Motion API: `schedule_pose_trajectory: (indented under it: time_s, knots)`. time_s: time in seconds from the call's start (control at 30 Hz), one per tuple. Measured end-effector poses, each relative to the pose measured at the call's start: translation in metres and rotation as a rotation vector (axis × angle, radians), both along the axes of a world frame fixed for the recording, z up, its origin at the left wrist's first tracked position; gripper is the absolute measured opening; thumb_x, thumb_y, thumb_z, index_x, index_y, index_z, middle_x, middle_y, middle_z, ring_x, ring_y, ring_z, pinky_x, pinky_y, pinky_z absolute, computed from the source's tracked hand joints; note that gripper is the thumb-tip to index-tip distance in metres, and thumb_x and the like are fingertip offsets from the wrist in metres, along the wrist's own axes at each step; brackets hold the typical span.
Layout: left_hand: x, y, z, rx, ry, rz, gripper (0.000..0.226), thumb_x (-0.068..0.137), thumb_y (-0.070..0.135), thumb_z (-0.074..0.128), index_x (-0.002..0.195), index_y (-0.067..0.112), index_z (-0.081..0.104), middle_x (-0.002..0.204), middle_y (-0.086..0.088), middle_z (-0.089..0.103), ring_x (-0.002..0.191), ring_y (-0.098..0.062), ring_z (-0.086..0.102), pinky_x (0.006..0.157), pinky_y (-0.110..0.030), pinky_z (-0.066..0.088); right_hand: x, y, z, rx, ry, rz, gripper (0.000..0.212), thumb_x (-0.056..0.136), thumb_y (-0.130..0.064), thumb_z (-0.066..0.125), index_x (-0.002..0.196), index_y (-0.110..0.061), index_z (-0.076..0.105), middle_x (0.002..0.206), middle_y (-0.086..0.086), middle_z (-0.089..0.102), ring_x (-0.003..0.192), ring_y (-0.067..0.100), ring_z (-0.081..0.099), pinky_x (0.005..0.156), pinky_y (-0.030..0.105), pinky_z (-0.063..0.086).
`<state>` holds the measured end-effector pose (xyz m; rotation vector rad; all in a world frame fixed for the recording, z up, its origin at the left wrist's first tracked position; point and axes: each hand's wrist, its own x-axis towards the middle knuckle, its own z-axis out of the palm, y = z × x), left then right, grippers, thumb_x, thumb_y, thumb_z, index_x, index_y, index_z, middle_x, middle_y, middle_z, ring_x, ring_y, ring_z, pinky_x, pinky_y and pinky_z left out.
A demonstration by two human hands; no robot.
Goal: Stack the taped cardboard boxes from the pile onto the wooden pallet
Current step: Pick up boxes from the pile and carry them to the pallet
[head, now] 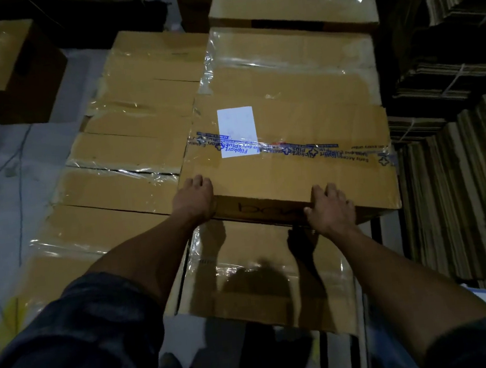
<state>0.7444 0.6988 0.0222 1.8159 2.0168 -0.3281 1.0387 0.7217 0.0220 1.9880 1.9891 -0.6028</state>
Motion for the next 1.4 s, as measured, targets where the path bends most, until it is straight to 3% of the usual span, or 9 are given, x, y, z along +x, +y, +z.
schedule_pose_trajectory:
  time_s: [0.1,0.43,0.7,1.1,1.17,1.27,1.4]
  knots:
    - [0.001,-0.034,0.017,-0.011,-0.011,0.033,0.052,0.094,0.039,0.054,0.135,0.010,0.040,0.140,-0.012,0.043,0.128,-0.031,0.042,0.098,-0.044,0.044,-0.012,-0.032,0.020,-0.032,0.058,-0.045,0.056,0.097,-0.044,0.051,0.146,-0.019,0.037,0.151,0.014,0.036,0.136,0.034,0.037,0.111,0.051,0.033]
    - [-0.022,-0.126,0.042,-0.010,-0.053,-0.044,0.042,0.095,0.040,0.049,0.127,0.013,0.050,0.128,-0.010,0.057,0.117,-0.028,0.053,0.090,-0.040,0.048,-0.069,-0.162,0.057,-0.123,0.231,-0.318,0.058,0.097,-0.042,0.049,0.150,-0.020,0.038,0.151,0.007,0.042,0.136,0.031,0.040,0.107,0.040,0.036]
    - [-0.063,-0.140,0.050,0.060,-0.117,-0.407,0.041,0.096,0.038,0.048,0.126,0.012,0.052,0.127,-0.011,0.058,0.118,-0.029,0.053,0.090,-0.038,0.044,-0.148,-0.235,0.054,-0.057,0.290,-0.642,0.056,0.096,-0.047,0.047,0.146,-0.022,0.043,0.143,0.008,0.050,0.127,0.030,0.047,0.103,0.040,0.042]
    - [-0.100,-0.206,0.060,-0.015,-0.245,-1.008,0.055,0.096,0.039,0.049,0.143,0.012,0.041,0.142,-0.011,0.049,0.129,-0.029,0.044,0.103,-0.037,0.041,-0.242,-0.401,0.082,0.108,0.302,-1.201,0.066,0.097,-0.053,0.047,0.150,-0.015,0.039,0.153,0.007,0.042,0.138,0.029,0.041,0.111,0.042,0.037]
    - [-0.095,-0.224,0.066,-0.023,-0.241,-1.088,0.058,0.095,0.042,0.045,0.143,0.011,0.040,0.144,-0.012,0.047,0.130,-0.029,0.043,0.105,-0.037,0.040,-0.250,-0.432,0.085,0.135,0.296,-1.274,0.066,0.098,-0.050,0.046,0.153,-0.016,0.035,0.156,0.006,0.038,0.140,0.028,0.038,0.113,0.042,0.035]
    - [-0.086,-0.258,0.072,-0.033,-0.239,-1.209,0.076,0.082,0.054,0.024,0.140,0.011,0.045,0.143,-0.012,0.049,0.130,-0.029,0.045,0.103,-0.037,0.040,-0.263,-0.483,0.089,0.176,0.284,-1.367,0.063,0.100,-0.047,0.045,0.154,-0.017,0.033,0.157,0.004,0.037,0.142,0.027,0.036,0.115,0.039,0.031]
    - [-0.080,-0.318,0.067,-0.047,-0.206,-1.352,0.075,0.081,0.055,0.024,0.136,0.010,0.047,0.140,-0.012,0.050,0.126,-0.030,0.047,0.096,-0.035,0.041,-0.287,-0.559,0.088,0.202,0.282,-1.504,0.066,0.100,-0.051,0.043,0.155,-0.016,0.031,0.159,0.007,0.032,0.143,0.028,0.034,0.115,0.037,0.031]
